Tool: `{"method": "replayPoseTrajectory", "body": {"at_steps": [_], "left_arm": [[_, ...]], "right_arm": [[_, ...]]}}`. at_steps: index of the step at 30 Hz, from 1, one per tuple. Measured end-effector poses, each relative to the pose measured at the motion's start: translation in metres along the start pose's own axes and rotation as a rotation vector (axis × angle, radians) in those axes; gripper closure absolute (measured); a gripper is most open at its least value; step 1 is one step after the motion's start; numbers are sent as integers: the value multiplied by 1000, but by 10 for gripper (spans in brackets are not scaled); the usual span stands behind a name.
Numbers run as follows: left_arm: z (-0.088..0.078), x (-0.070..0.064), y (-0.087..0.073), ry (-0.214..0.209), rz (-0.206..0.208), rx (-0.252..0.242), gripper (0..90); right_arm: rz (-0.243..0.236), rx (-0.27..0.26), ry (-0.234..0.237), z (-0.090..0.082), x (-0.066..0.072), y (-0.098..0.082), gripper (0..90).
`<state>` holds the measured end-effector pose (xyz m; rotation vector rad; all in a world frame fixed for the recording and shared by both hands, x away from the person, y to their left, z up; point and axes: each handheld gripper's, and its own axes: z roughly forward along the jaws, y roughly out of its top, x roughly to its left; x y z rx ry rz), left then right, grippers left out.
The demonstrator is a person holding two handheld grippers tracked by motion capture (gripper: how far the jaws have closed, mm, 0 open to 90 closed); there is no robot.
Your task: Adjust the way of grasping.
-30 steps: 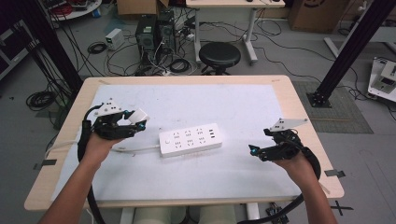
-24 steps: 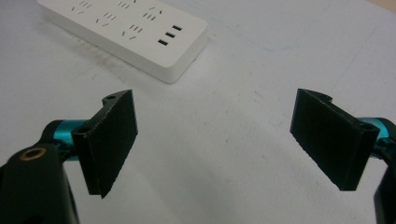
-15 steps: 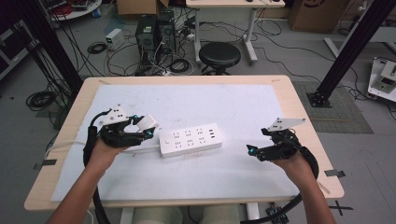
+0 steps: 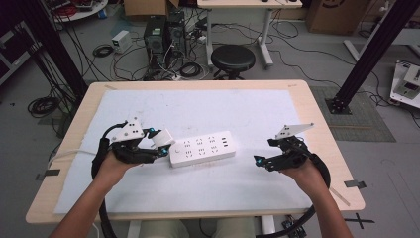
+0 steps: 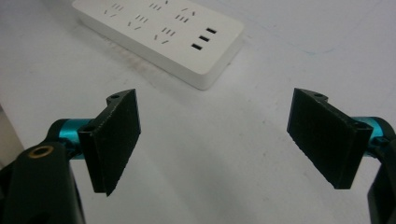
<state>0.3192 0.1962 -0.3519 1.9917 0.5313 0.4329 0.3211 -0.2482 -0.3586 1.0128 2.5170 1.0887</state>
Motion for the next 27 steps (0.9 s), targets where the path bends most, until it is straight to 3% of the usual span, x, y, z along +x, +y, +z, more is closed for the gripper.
{"method": "replayPoseTrajectory", "body": {"at_steps": [7, 13, 17, 19, 23, 27], "left_arm": [[6, -8, -2, -34, 41, -3, 425], [13, -17, 0, -55, 79, -6, 425], [18, -23, 2, -74, 125, 1, 425], [21, -24, 3, -85, 150, 14, 425], [25, -25, 5, -102, 173, 18, 425], [28, -29, 7, -112, 218, 24, 425]], "right_arm": [[32, -23, 74, 8, 6, 8, 176], [79, -12, 154, 15, 11, 16, 176], [71, -17, 218, 21, 18, 24, 176], [57, -9, 228, 25, 22, 28, 176], [65, -6, 279, 31, 26, 36, 177], [124, -22, 349, 37, 27, 40, 180]]}}
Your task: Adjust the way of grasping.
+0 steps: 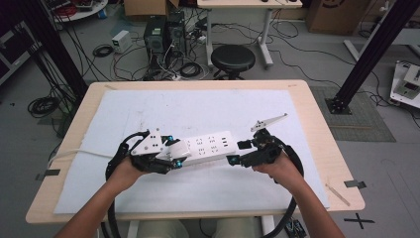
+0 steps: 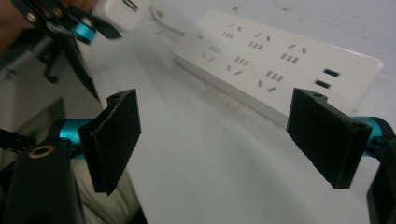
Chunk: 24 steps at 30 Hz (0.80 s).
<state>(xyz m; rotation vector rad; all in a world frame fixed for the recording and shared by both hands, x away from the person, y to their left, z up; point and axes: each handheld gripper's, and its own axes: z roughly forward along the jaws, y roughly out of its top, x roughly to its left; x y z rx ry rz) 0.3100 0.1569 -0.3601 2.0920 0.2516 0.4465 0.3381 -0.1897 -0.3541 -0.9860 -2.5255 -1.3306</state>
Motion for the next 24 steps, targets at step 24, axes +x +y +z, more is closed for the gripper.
{"method": "replayPoseTrajectory", "body": {"at_steps": [24], "left_arm": [[26, -13, 6, -52, 111, -25, 425]], "right_arm": [[150, 36, 153, 42, 7, 22, 206]]}}
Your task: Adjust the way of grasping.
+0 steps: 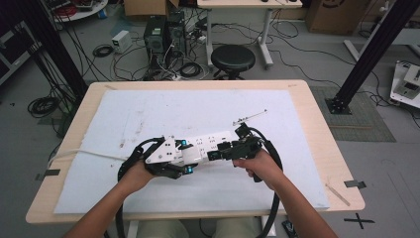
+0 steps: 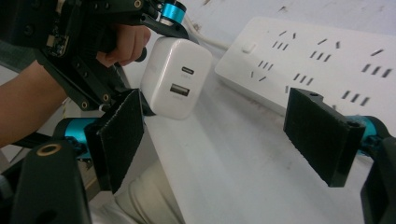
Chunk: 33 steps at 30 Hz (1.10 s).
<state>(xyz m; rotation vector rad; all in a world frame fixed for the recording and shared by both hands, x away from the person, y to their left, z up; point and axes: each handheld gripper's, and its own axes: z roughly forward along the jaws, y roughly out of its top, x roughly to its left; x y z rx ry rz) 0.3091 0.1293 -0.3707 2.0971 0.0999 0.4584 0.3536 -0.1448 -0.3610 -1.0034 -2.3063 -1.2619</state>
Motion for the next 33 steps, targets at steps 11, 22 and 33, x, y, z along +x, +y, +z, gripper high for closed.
{"method": "replayPoseTrajectory", "body": {"at_steps": [11, 22, 33], "left_arm": [[9, -2, 2, -12, 8, -2, 425], [16, -3, 5, -21, 13, -13, 425], [19, -4, 6, -26, 22, -13, 425]], "right_arm": [[86, 14, 84, 15, -7, 5, 246], [136, 32, 115, 23, -12, 6, 299], [171, 52, 201, 33, -13, 4, 504]]}}
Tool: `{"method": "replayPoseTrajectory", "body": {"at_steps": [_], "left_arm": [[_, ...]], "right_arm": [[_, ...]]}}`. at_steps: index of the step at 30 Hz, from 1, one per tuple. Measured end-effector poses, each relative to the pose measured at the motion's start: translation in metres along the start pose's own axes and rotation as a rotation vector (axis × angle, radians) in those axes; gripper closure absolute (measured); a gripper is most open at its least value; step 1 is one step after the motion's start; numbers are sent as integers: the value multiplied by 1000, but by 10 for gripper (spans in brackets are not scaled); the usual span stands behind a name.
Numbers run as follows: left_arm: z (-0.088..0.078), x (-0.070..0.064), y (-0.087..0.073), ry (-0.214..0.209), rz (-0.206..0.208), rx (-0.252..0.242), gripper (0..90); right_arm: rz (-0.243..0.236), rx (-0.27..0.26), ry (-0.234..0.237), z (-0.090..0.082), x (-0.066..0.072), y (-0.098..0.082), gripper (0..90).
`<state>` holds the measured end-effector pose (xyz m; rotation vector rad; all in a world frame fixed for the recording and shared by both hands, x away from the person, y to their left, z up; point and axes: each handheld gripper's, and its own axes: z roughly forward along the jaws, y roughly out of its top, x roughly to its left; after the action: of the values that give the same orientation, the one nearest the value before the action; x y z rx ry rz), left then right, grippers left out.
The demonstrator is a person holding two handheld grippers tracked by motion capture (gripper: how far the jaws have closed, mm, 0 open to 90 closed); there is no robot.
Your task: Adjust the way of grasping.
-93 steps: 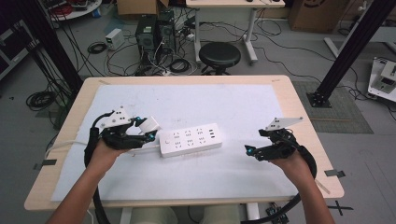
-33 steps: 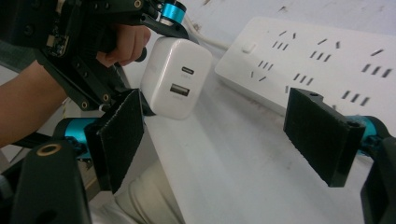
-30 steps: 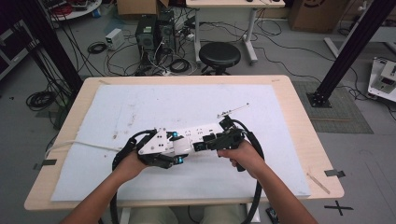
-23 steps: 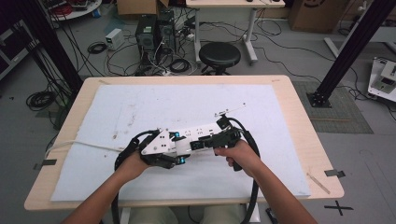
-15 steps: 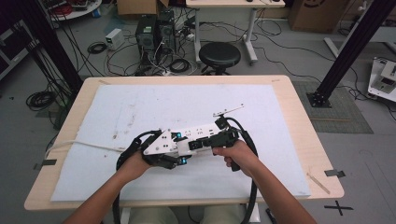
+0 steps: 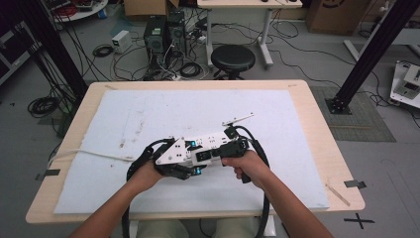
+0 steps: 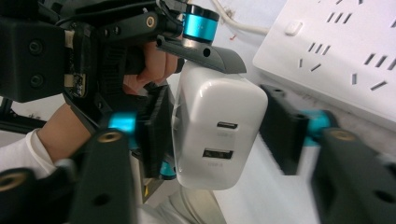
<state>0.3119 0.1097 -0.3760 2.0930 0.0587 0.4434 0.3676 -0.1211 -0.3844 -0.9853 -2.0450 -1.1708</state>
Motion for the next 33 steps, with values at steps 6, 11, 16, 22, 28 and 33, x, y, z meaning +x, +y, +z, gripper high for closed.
{"method": "replayPoseTrajectory", "body": {"at_steps": [6, 11, 16, 22, 28, 33], "left_arm": [[1, 0, -1, 1, -9, 6, 370], [-4, 1, -5, 6, -64, 5, 219], [-11, 1, -17, 33, -104, 13, 219], [-23, 4, -35, 100, -201, 11, 219], [-37, 8, -45, 184, -284, -13, 219], [-47, 11, -52, 235, -330, -33, 219]], "right_arm": [[12, -4, 5, 0, -2, -1, 613], [-4, -31, -23, -7, -3, -3, 629], [-31, -73, -56, -19, -6, -7, 632], [-137, -120, -169, -36, -6, -15, 632], [-268, -130, -298, -49, -1, -22, 632], [-329, -111, -416, -59, -2, -29, 632]]}}
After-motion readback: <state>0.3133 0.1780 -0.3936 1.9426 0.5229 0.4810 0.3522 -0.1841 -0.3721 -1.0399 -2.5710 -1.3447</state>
